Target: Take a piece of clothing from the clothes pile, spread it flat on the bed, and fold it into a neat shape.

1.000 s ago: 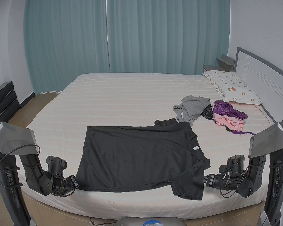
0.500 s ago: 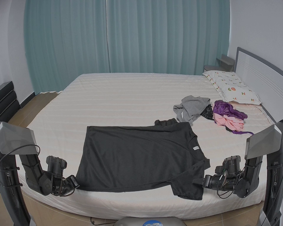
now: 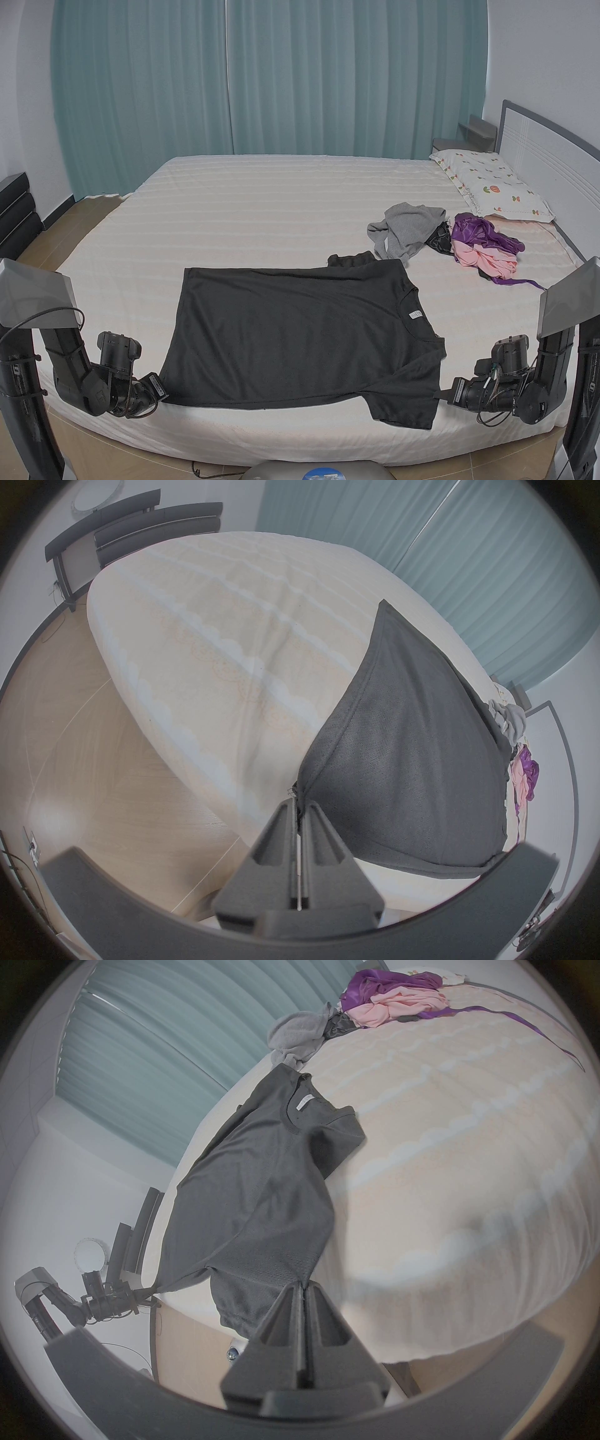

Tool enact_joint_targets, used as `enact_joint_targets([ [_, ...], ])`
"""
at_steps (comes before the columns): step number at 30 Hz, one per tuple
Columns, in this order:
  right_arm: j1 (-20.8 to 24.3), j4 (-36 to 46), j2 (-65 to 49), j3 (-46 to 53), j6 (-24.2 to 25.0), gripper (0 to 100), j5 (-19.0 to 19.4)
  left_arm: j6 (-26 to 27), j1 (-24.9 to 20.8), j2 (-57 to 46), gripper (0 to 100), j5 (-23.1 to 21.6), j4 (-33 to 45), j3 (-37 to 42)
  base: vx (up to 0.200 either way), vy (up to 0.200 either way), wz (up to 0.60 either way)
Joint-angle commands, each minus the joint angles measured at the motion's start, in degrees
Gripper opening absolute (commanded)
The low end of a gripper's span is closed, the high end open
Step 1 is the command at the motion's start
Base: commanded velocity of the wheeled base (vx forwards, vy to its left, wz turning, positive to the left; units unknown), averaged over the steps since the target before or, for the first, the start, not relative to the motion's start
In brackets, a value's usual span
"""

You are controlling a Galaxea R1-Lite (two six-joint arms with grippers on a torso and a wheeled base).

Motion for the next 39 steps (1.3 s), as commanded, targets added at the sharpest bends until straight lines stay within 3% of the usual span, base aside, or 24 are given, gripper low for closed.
enact_joint_targets([
  [1, -0.83, -2.19, -2.09, 3.82, 0.28, 0, 0.58, -0.03, -0.01, -1.05, 0, 0.12, -0.03, 0.33, 0.0, 0.0, 0.0],
  [7, -1.18, -9.66, -0.95, 10.41, -0.07, 0, 2.25, 0.77, 0.16, -3.42, 0, 0.21, -0.03, 2.27, 0.0, 0.0, 0.0],
  [12, -2.24, -8.95, -2.18, 10.41, 0.8, 0, 2.17, 1.38, 0.08, -3.77, 0, 0.3, -0.03, 2.97, 0.0, 0.0, 0.0],
  [25, -2.06, 9.59, -9.83, 10.41, -3.33, 0, 2.52, 7.36, 1.31, -3.95, 0, 0.12, 0.06, 5.52, 0.0, 0.0, 0.0],
  [34, -2.33, 16.8, -12.29, 10.41, -8.25, 0, 0.23, 13.69, 1.57, -5.88, 0, 0.12, 0.06, 9.04, 0.0, 0.0, 0.0],
  [39, -2.06, 20.23, -14.75, 10.41, -8.6, 0, 0.14, 16.76, 1.83, -6.41, 0, 0.21, -0.03, 10.62, 0.0, 0.0, 0.0],
])
